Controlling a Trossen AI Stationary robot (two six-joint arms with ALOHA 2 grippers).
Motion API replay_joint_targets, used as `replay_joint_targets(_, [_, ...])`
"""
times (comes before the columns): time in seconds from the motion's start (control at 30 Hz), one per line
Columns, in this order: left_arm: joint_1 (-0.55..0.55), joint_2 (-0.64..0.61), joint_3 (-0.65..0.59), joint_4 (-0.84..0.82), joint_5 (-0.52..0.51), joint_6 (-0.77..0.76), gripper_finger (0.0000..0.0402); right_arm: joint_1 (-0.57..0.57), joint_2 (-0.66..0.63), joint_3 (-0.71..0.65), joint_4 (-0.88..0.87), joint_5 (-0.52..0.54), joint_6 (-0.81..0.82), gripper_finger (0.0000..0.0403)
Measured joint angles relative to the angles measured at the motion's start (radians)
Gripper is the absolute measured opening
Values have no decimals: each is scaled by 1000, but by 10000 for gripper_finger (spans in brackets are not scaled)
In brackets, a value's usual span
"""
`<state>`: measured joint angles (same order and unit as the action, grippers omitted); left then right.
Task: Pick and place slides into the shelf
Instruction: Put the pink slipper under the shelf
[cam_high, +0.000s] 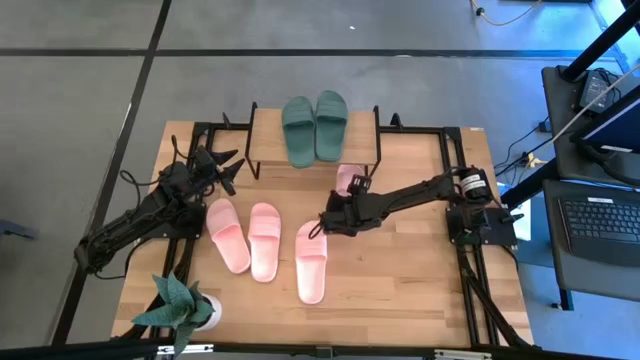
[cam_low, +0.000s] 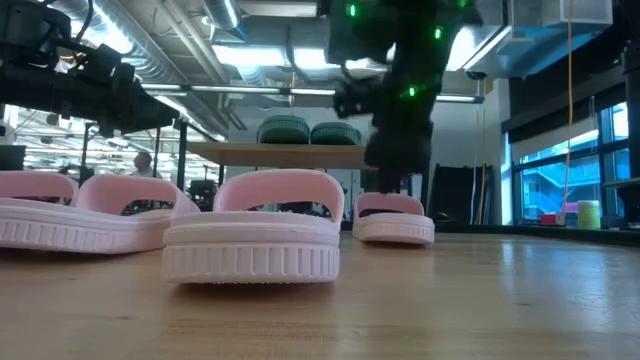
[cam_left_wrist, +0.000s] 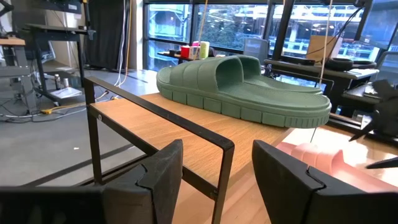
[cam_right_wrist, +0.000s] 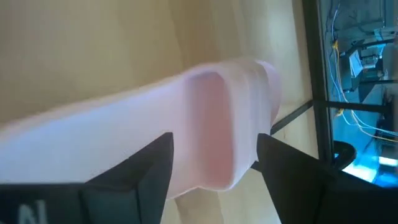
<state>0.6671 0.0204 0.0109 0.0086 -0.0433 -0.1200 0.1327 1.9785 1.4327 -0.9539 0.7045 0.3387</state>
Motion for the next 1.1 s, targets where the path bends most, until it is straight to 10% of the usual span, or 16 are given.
replay_joint_targets(0.2, [0,0,0,0,0,0,186,85,0,88,-119,-43,24,232])
replay_joint_targets(0.57, [0,0,0,0,0,0,186,105,0,130,15,-707,-139,232])
replay_joint_targets(1.1, [0,0,0,0,5,0,185,1,0,-49,144,-837,-178,232])
